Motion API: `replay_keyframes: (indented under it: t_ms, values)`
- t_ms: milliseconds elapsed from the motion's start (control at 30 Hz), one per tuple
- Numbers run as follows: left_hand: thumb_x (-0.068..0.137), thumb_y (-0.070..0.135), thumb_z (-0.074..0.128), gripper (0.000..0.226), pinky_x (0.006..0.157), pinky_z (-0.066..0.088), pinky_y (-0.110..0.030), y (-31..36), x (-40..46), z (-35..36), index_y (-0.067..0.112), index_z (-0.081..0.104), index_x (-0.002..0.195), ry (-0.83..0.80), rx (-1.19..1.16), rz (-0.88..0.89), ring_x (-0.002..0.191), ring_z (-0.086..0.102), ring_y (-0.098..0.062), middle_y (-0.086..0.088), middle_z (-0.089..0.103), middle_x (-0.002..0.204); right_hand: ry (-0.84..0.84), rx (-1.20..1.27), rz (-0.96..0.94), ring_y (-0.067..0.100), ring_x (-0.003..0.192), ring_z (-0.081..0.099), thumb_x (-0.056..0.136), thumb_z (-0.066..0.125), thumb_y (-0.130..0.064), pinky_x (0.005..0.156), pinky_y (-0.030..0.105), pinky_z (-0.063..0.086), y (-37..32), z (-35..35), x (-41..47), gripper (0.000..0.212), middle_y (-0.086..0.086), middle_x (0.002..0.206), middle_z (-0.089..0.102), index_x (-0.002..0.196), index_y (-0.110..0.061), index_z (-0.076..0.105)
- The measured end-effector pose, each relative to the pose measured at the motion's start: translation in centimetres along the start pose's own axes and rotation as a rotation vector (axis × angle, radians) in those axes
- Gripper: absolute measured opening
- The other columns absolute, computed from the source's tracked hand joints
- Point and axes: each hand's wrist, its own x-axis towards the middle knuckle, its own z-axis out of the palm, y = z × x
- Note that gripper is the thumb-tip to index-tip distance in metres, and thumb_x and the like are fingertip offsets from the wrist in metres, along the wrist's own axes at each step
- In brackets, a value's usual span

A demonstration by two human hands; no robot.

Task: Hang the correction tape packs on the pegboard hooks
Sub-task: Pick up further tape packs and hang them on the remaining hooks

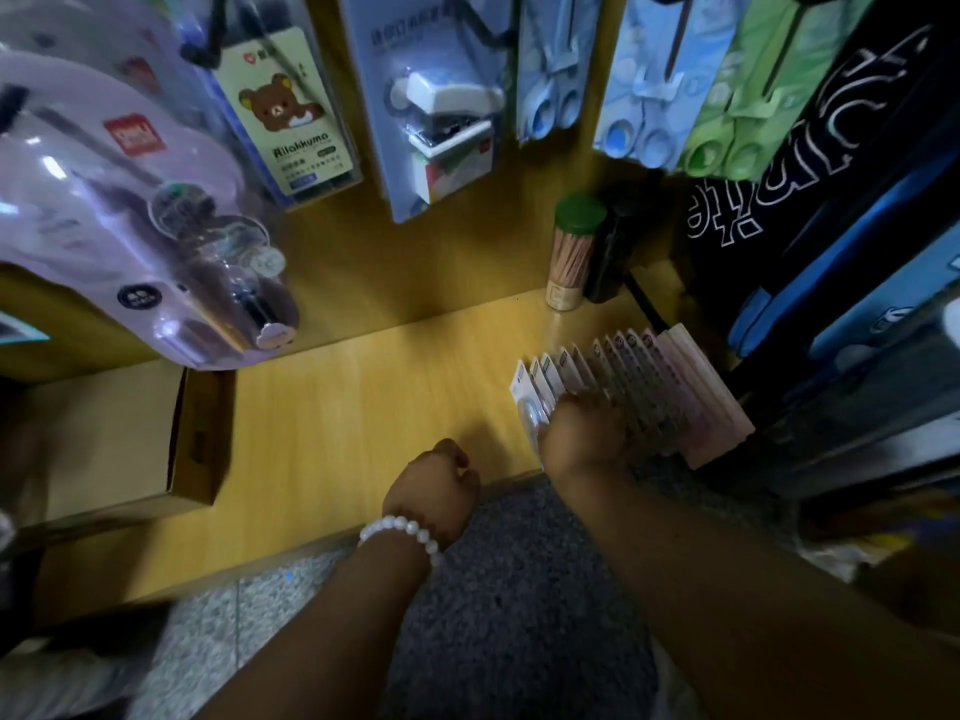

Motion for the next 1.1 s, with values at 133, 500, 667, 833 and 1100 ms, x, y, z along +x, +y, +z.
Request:
replay_keyframes:
  t_ms: [133,500,667,833,1100]
  values:
    - [0.095,0.033,0.048,0.029,0.083,0.052,-0.033,-0.4,0.2,0.1,0.014,0.057,0.115,-0.009,-0.015,-0.019,0.096,0.066,-0.026,-0.009,0.071,0.107,-0.067,0.023,0.087,0.029,0.123,0.053,0.094,0.055,-0.026,0.102,0.036,0.039,-0.6,1.0,0.6,0.034,0.012,0.129,0.059,0.123,-0.007,0.060]
    - [0.095,0.033,0.049,0.028,0.083,0.050,-0.029,-0.7,-0.1,0.0,0.014,0.058,0.115,0.005,-0.030,-0.051,0.100,0.065,-0.024,-0.008,0.071,0.108,-0.149,0.276,0.133,0.033,0.119,0.058,0.088,0.061,-0.045,0.096,0.042,0.048,1.9,0.3,1.5,0.052,0.011,0.130,0.062,0.125,-0.009,0.061]
    - [0.097,0.032,0.047,0.029,0.080,0.047,-0.027,-0.6,-0.4,-0.1,0.013,0.058,0.115,0.004,-0.019,-0.050,0.100,0.064,-0.023,-0.008,0.071,0.109,-0.133,0.323,0.157,0.035,0.116,0.060,0.088,0.062,-0.045,0.095,0.042,0.049,3.3,-0.7,2.2,0.054,0.013,0.128,0.063,0.125,-0.006,0.062]
    - [0.096,0.033,0.048,0.028,0.081,0.049,-0.028,-0.5,-0.6,-0.3,0.014,0.058,0.115,-0.022,-0.034,-0.064,0.096,0.065,-0.021,-0.007,0.070,0.109,-0.149,0.344,0.157,0.035,0.118,0.059,0.085,0.065,-0.047,0.097,0.043,0.050,2.8,-1.0,2.0,0.057,0.013,0.130,0.061,0.126,-0.007,0.062]
    - [0.096,0.031,0.048,0.025,0.083,0.048,-0.027,-0.2,-0.5,-0.2,0.013,0.058,0.110,-0.050,-0.069,-0.116,0.099,0.064,-0.021,-0.007,0.071,0.107,-0.187,0.377,0.146,0.030,0.099,0.066,0.088,0.062,-0.045,0.083,0.036,0.055,2.0,-1.2,1.6,0.043,0.011,0.109,0.070,0.107,-0.007,0.070]
